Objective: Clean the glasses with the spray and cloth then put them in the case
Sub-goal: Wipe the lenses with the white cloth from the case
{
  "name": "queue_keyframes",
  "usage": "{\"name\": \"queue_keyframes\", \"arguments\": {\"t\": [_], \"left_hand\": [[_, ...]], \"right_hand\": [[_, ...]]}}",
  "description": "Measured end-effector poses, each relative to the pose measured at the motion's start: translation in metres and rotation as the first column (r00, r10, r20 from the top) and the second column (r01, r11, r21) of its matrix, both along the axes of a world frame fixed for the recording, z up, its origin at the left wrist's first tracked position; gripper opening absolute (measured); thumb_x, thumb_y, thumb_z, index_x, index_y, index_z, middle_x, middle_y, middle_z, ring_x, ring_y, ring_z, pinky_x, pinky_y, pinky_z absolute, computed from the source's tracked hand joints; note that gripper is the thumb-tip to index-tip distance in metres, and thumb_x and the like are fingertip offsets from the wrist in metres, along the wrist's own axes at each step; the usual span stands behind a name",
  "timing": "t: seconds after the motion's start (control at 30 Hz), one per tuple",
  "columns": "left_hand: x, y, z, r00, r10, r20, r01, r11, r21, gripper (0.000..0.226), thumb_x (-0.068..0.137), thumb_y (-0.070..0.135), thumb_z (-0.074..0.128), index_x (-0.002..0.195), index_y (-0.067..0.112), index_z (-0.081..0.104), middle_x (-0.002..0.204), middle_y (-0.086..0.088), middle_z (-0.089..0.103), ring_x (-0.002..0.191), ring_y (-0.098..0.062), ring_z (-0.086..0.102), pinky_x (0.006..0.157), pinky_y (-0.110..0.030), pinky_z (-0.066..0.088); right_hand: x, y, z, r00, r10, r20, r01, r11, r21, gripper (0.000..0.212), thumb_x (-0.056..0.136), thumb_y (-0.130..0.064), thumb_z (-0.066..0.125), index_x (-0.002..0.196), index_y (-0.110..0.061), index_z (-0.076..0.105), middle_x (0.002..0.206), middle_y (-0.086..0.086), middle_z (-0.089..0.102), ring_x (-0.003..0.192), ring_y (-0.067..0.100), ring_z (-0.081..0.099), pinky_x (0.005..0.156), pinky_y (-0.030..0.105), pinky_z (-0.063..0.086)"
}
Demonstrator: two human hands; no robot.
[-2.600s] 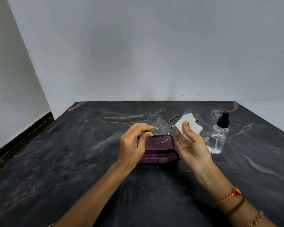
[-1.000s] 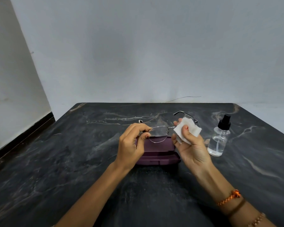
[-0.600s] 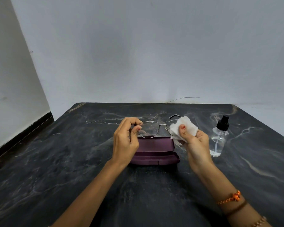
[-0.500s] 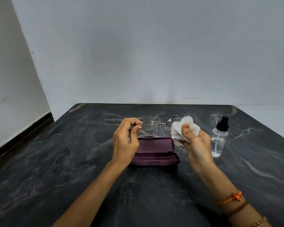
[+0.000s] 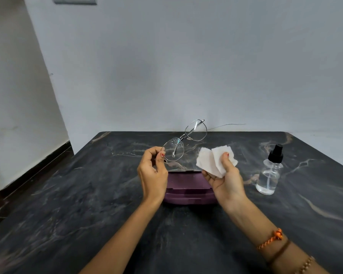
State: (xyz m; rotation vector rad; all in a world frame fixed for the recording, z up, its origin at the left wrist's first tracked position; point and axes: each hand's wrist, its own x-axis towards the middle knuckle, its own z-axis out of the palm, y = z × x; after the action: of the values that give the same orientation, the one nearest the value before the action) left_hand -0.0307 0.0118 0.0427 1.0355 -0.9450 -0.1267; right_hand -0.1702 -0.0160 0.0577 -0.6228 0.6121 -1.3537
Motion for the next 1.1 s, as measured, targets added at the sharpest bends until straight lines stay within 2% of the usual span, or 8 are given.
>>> {"name": "queue_keyframes", "arguments": {"t": [0.13,0.23,0.4,0.53,0.63,0.73,1.0,1.1], "left_hand": [[-0.005,0.001,-0.002,1.0,-0.02,-0.013,0.02,1.0,-0.002,0.019,0.087,0.0,0.053,0.081,0.018,0.057,0.079,0.007,0.06,0.072,0.006,0.056,0.065,-0.006,0.044],[-0.009,0.001,-0.005,1.0,-0.022,0.018,0.021,1.0,0.014,0.027,0.085,-0.002,0.054,0.08,0.024,0.056,0.081,0.008,0.061,0.075,0.006,0.056,0.068,-0.007,0.044],[-0.012,0.002,-0.007,0.996,-0.011,0.086,0.008,0.999,0.033,0.032,0.085,-0.001,0.055,0.079,0.031,0.055,0.082,0.01,0.062,0.075,0.006,0.057,0.066,-0.008,0.044],[-0.015,0.004,-0.007,0.99,0.002,0.142,-0.005,1.0,0.019,0.017,0.083,0.005,0.054,0.082,0.022,0.056,0.082,0.011,0.06,0.076,0.007,0.057,0.065,-0.007,0.043],[-0.016,0.005,-0.008,0.986,0.008,0.168,-0.011,1.0,0.014,0.019,0.083,-0.002,0.056,0.083,0.017,0.057,0.081,0.01,0.06,0.076,0.006,0.057,0.065,-0.006,0.043],[-0.017,0.006,-0.011,0.979,0.006,0.204,-0.008,1.0,0.008,0.012,0.082,0.005,0.055,0.084,0.017,0.058,0.082,0.01,0.06,0.079,0.004,0.057,0.068,-0.007,0.044],[-0.021,0.009,-0.008,0.97,-0.028,0.241,0.031,1.0,-0.006,0.016,0.079,0.006,0.055,0.084,0.021,0.059,0.082,0.01,0.06,0.077,-0.002,0.058,0.069,-0.011,0.046],[-0.023,0.01,-0.007,0.963,-0.069,0.261,0.075,0.997,-0.013,0.021,0.078,0.003,0.058,0.084,0.023,0.061,0.082,0.011,0.061,0.077,0.0,0.058,0.068,-0.01,0.046]], "right_hand": [[0.024,0.007,0.0,1.0,0.006,0.011,-0.007,0.997,0.083,0.018,0.095,-0.028,0.044,0.087,-0.016,0.055,0.085,0.005,0.061,0.072,0.016,0.059,0.06,0.026,0.049],[0.036,0.013,-0.003,0.996,0.013,0.084,-0.023,0.993,0.119,0.018,0.095,-0.028,0.043,0.088,-0.016,0.055,0.085,0.005,0.061,0.074,0.016,0.058,0.061,0.025,0.048],[0.036,0.018,-0.009,0.989,0.068,0.134,-0.076,0.996,0.055,0.023,0.095,-0.03,0.042,0.094,-0.015,0.059,0.089,0.005,0.066,0.08,0.014,0.062,0.062,0.024,0.054],[0.034,0.022,-0.008,0.978,0.118,0.174,-0.126,0.991,0.037,0.026,0.095,-0.031,0.038,0.099,-0.013,0.058,0.095,0.007,0.066,0.085,0.017,0.062,0.075,0.029,0.05],[0.033,0.025,-0.01,0.971,0.156,0.182,-0.159,0.987,-0.002,0.03,0.095,-0.033,0.036,0.102,-0.013,0.058,0.094,0.007,0.069,0.085,0.016,0.065,0.074,0.026,0.054],[0.031,0.025,-0.013,0.95,0.213,0.23,-0.211,0.977,-0.03,0.034,0.095,-0.035,0.036,0.107,-0.012,0.059,0.093,0.006,0.073,0.087,0.017,0.067,0.076,0.026,0.056],[0.029,0.022,-0.01,0.959,0.193,0.206,-0.192,0.981,-0.025,0.02,0.093,-0.013,0.041,0.098,-0.007,0.059,0.094,0.012,0.068,0.089,0.022,0.064,0.075,0.026,0.056],[0.027,0.02,-0.009,0.971,0.169,0.167,-0.164,0.986,-0.042,0.017,0.09,-0.006,0.045,0.092,-0.005,0.062,0.085,0.011,0.07,0.08,0.018,0.066,0.071,0.023,0.057]]}}
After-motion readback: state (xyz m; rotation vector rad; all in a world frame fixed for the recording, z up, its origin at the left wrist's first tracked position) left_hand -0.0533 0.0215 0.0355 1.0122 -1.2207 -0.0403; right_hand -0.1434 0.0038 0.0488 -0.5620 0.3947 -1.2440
